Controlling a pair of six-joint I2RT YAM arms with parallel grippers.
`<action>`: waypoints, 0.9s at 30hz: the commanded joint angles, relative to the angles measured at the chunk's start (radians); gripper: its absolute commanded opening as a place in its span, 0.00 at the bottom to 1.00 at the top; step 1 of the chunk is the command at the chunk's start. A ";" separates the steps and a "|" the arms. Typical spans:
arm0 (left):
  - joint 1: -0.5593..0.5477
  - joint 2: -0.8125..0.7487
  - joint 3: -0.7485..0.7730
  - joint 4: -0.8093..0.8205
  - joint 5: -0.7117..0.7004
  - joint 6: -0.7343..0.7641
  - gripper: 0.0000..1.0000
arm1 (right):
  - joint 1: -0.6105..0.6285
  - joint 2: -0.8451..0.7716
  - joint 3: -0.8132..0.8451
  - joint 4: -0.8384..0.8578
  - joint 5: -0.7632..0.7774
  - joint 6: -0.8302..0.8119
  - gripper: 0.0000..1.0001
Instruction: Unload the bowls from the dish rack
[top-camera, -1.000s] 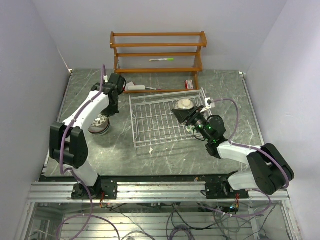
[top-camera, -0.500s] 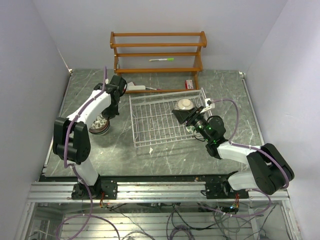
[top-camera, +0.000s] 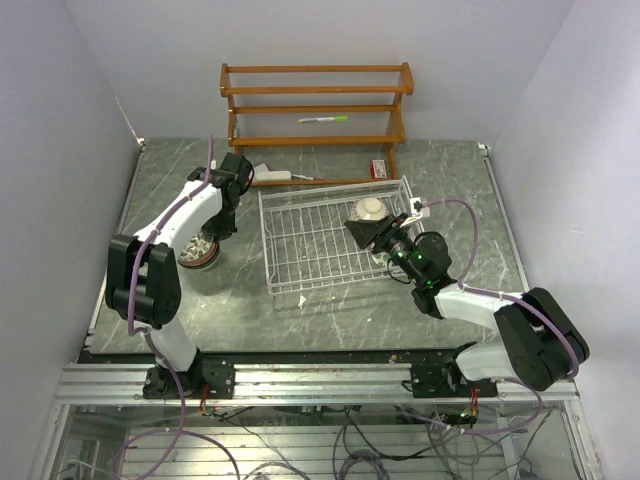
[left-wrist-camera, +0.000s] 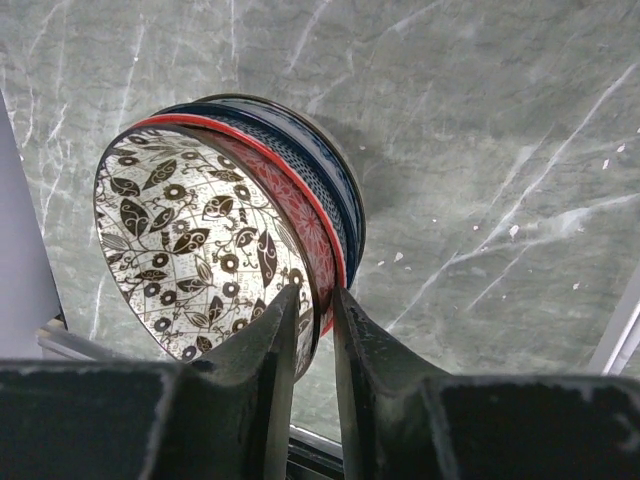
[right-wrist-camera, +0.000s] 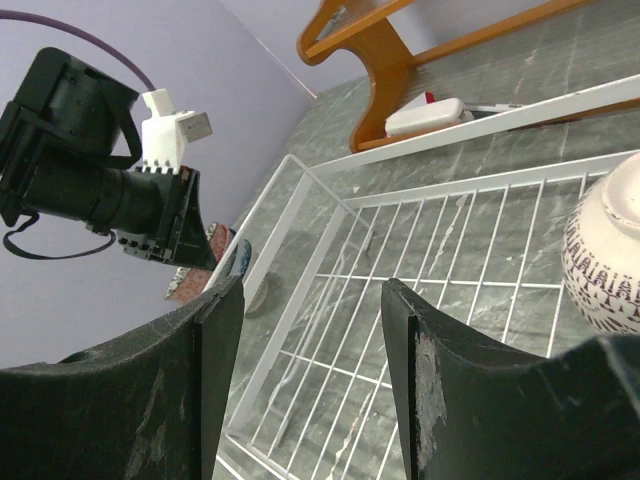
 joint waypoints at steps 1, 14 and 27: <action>0.007 -0.024 0.014 -0.020 -0.026 -0.001 0.31 | -0.007 -0.040 -0.011 -0.048 0.040 -0.049 0.57; 0.006 -0.198 0.017 0.035 -0.002 -0.026 0.33 | -0.007 -0.071 0.206 -0.525 0.244 -0.265 0.65; 0.010 -0.556 -0.143 0.356 0.472 -0.052 0.34 | -0.007 0.165 0.446 -0.668 0.472 -0.456 0.75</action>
